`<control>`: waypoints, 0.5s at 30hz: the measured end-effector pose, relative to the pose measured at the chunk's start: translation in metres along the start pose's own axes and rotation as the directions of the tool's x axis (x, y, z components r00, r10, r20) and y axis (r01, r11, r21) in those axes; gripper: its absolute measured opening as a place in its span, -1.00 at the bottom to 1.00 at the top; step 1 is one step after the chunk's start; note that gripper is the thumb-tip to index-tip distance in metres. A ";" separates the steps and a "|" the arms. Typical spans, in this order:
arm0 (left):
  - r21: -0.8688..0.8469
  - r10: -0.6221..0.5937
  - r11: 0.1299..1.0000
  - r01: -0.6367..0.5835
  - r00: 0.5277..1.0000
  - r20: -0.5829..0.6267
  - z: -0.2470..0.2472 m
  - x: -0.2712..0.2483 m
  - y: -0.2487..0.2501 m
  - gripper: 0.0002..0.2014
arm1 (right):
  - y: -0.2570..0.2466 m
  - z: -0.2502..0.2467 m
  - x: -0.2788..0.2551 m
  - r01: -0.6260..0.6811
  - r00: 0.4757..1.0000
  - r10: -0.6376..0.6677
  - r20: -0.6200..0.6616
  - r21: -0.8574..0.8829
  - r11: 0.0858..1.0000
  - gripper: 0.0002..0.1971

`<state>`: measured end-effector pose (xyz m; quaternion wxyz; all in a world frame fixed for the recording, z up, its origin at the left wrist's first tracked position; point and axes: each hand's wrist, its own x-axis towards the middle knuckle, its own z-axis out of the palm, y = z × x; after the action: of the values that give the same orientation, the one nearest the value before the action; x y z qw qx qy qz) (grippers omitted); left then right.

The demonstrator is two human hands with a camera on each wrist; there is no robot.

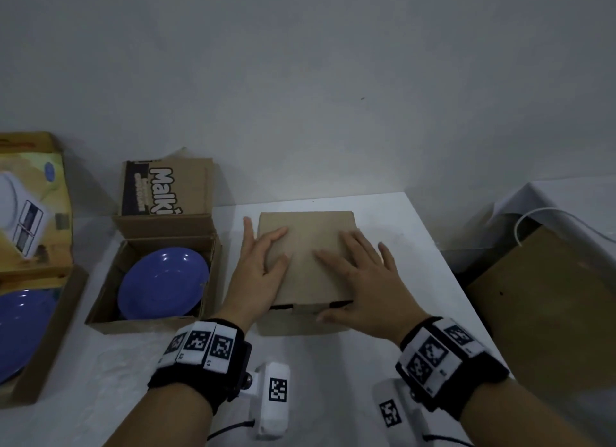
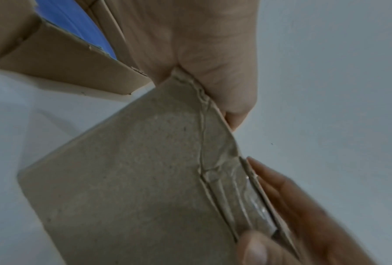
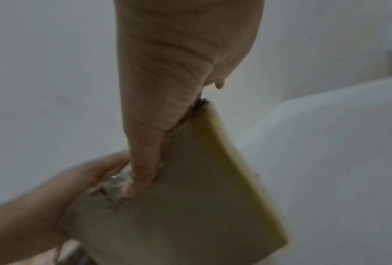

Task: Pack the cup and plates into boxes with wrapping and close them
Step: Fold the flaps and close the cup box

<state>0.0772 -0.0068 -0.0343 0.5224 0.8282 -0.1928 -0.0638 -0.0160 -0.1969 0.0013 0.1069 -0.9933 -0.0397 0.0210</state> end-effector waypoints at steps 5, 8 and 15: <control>-0.050 -0.034 0.998 0.032 0.999 -0.027 0.006 0.007 -0.006 -0.55 | 0.019 0.018 0.004 0.092 0.995 -0.092 -0.037 -0.014 0.996 -0.13; -0.055 -0.044 0.998 0.041 0.998 -0.040 0.009 0.010 -0.008 -0.54 | 0.026 0.013 0.007 0.120 0.993 -0.120 0.014 -0.037 0.992 0.01; -0.049 -0.066 0.997 0.064 0.997 -0.031 0.012 0.018 -0.010 -0.57 | 0.031 0.018 0.010 0.154 0.981 -0.162 -0.104 -0.078 0.985 -0.11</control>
<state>0.0930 -0.0198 -0.0468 0.5429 0.8221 -0.1556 -0.0721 -0.0042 -0.2221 -0.0230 0.0758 -0.9897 -0.1133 -0.0439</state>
